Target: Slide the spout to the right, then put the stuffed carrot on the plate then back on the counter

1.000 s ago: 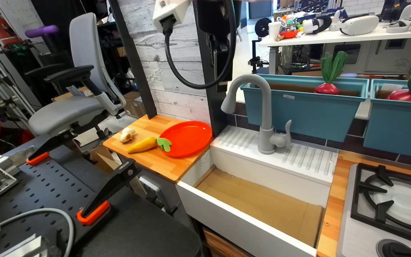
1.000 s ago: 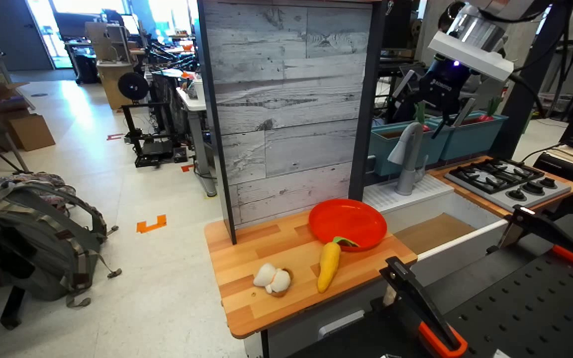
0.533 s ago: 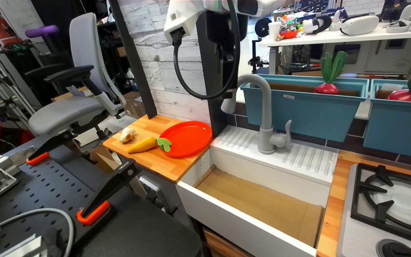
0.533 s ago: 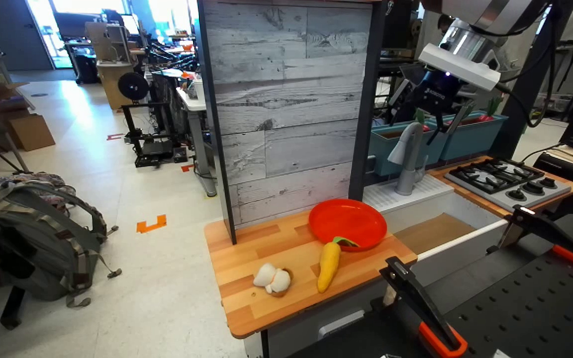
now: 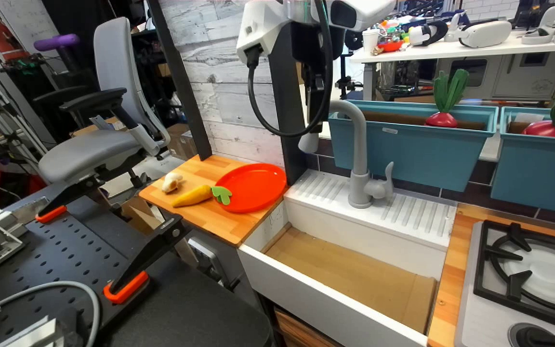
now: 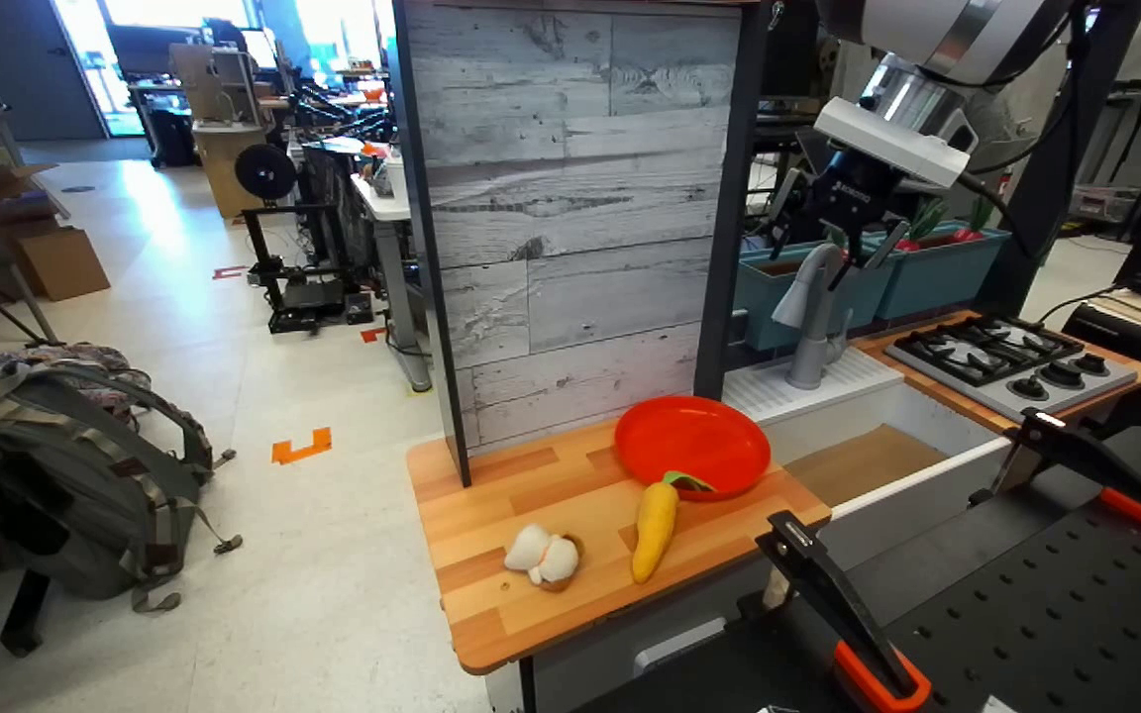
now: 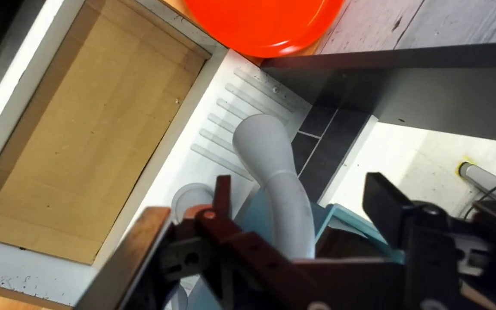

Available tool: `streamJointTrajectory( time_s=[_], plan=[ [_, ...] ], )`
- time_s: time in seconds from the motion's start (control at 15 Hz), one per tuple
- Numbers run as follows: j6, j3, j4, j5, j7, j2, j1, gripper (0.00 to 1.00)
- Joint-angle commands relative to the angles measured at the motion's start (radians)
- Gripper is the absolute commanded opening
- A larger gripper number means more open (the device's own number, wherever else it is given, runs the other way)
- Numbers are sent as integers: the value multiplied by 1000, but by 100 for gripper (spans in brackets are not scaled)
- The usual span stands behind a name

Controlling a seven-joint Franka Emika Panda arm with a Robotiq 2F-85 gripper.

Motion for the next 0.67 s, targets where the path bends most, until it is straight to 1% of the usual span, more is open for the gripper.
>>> streamJointTrajectory(
  time_s=[0.0, 0.07, 0.2, 0.4, 0.53, 0.6],
  plan=[
    [23, 9, 32, -35, 33, 29, -11, 49],
    [16, 6, 32, -44, 37, 31, -8, 40],
    [27, 3, 25, -57, 39, 32, -5, 27],
    [14, -10, 13, -115, 57, 30, -2, 3],
    [-18, -19, 3, -173, 65, 19, -7, 6],
    [-31, -22, 1, -202, 67, 15, -11, 6]
  ],
)
